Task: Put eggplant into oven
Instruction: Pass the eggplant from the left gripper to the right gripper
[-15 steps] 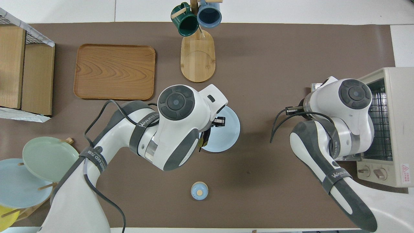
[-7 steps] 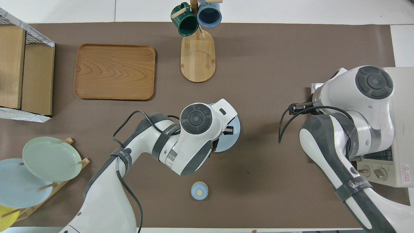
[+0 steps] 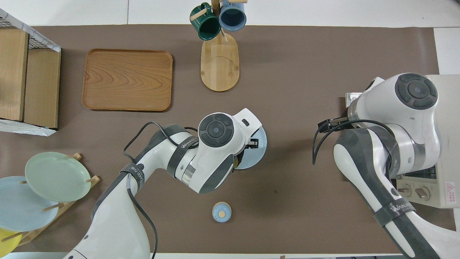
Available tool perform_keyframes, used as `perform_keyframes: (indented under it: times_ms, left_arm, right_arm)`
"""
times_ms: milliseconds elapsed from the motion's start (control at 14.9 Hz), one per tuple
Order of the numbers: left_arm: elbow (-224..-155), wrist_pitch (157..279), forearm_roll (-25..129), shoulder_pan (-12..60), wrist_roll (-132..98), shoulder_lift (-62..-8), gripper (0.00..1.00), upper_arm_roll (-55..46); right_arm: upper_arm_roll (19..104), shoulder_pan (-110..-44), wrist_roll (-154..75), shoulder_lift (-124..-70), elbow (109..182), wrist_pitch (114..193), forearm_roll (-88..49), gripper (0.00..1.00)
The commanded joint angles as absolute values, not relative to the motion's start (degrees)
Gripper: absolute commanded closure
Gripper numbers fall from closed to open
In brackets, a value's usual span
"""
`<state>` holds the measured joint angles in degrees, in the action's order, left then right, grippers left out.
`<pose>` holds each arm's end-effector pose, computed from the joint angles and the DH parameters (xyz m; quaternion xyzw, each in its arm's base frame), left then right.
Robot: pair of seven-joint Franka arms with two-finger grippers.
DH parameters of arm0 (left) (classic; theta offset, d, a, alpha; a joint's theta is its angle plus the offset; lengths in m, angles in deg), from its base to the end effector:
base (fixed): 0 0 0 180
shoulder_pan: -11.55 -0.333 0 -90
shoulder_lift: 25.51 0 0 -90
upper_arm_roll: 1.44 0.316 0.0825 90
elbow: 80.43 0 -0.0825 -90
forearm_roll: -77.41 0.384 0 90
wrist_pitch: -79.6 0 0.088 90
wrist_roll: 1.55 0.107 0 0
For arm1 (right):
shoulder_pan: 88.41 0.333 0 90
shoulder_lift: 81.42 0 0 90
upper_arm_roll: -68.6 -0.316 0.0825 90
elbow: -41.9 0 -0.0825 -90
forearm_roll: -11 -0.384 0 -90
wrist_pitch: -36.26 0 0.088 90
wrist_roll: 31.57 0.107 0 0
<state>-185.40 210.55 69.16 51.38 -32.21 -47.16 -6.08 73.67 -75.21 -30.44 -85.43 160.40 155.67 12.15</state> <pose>0.4617 -0.4527 0.3344 0.9942 -0.0716 -0.0133 0.0792 0.5491 0.0779 0.3942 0.9974 0.0662 -0.0259 0.0138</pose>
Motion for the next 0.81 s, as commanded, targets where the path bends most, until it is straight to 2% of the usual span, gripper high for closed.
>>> perform_keyframes:
  times_ms: [0, 269, 404, 471, 605, 740]
  left_arm:
    - [-184.24, 203.63, 68.44, 47.43, -31.44, -42.75, 0.0, -5.39]
    - [-177.92, 192.73, 68.88, 37.76, -25.47, -38.7, 0.0, -5.31]
    - [-175.1, 189.56, 69.84, 31.44, -20.82, -38.69, 0.0, -5.22]
    - [-174.92, 189.37, 71.42, 28.28, -19.06, -38.61, 0.0, -5.3]
    - [-174.83, 187.28, 74.93, 23.96, -12.58, -38.26, 0.0, -5.22]
    - [-174.83, 185.08, 75.39, 19.48, -5.89, -37.12, 0.0, -5.3]
  right_arm:
    - [73.61, -75.31, -32.36, -85.11, 160.47, 156.41, 7.42, 0.0]
    - [72.91, -68.92, -23.44, -86.87, 155.64, 156.5, 6.17, 0.0]
    - [72.82, -63.04, -16.22, -90.46, 150.21, 155.89, 6.34, 0.0]
    - [72.82, -60.57, -13.14, -93.52, 145.57, 155.01, 6.69, 0.0]
    - [72.74, -55.91, -4.98, -103.43, 132.41, 150.28, 7.13, 0.0]
    - [72.82, -50.2, 1.8, -112.84, 123.06, 149.55, 8.79, 0.0]
